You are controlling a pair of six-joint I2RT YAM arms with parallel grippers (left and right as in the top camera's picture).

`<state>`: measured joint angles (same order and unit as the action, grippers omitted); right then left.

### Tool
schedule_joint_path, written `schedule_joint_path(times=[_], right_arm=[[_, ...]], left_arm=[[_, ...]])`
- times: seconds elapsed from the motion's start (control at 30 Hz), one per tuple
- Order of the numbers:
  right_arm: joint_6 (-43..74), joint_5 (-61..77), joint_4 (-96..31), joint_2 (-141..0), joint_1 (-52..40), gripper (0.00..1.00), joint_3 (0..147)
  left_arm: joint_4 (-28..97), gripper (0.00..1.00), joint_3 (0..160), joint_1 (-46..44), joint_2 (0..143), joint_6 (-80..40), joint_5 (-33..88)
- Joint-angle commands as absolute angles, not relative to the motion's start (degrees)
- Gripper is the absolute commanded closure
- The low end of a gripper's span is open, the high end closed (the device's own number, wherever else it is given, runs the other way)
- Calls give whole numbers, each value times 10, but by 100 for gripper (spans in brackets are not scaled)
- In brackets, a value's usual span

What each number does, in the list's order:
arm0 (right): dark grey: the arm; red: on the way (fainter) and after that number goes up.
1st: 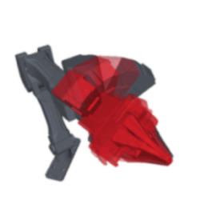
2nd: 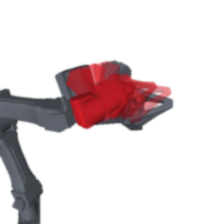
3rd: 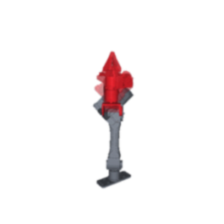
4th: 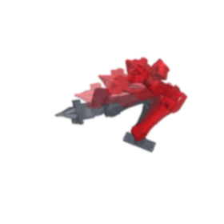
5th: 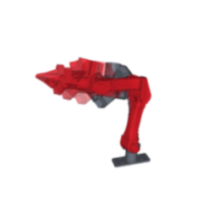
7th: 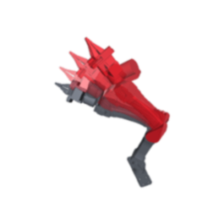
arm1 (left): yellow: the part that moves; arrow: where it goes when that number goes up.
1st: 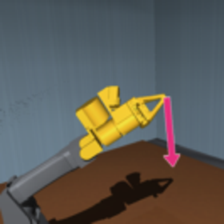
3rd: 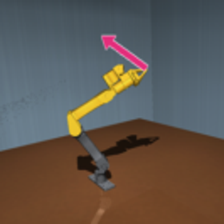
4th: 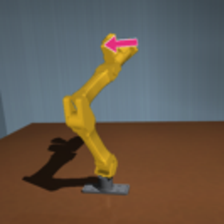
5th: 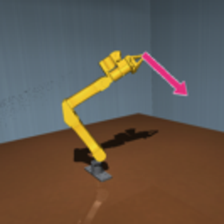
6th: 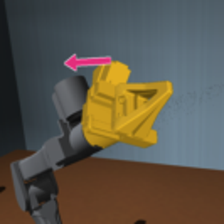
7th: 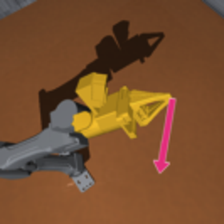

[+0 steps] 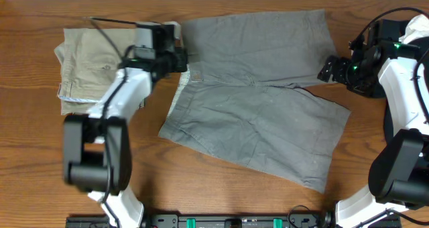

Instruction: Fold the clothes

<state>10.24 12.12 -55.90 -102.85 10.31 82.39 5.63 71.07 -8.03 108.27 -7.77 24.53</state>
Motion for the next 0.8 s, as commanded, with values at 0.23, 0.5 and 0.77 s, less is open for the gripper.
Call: schedule_joint_path(times=[0.23, 0.5, 0.77], right_arm=[[107, 122, -560, -1019, 101, 1, 820], [107, 122, -560, -1019, 101, 1, 820], [107, 122, -560, -1019, 101, 1, 820]], left_arm=[[-12, 94, 707, -95, 1187, -78, 260], [-5, 91, 707, -90, 1208, -76, 151], [1, 90, 707, -77, 1208, -97, 121]])
